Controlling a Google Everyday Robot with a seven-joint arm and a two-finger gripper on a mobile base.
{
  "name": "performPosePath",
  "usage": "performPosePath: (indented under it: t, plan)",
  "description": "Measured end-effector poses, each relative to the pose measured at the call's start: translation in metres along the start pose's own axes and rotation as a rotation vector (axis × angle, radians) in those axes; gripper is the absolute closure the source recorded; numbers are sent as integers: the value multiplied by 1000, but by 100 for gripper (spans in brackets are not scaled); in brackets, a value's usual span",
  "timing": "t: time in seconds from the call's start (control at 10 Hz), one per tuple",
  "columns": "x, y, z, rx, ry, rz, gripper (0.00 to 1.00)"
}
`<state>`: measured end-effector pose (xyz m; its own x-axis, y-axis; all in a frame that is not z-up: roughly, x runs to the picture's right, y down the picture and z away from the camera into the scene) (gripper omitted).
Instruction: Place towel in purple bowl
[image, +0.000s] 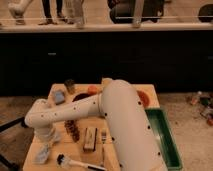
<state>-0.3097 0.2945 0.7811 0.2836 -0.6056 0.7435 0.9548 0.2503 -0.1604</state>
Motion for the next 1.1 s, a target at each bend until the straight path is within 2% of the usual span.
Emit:
performPosePath:
  t: [0.2, 0.4, 0.8, 1.1]
  plan:
    - [-8, 0, -8, -7, 31, -21, 90]
    - [-12, 4, -25, -12, 73, -34, 90]
    - [-27, 9, -86, 5, 177, -52, 90]
    - [-18, 17, -120, 13, 236, -34, 90]
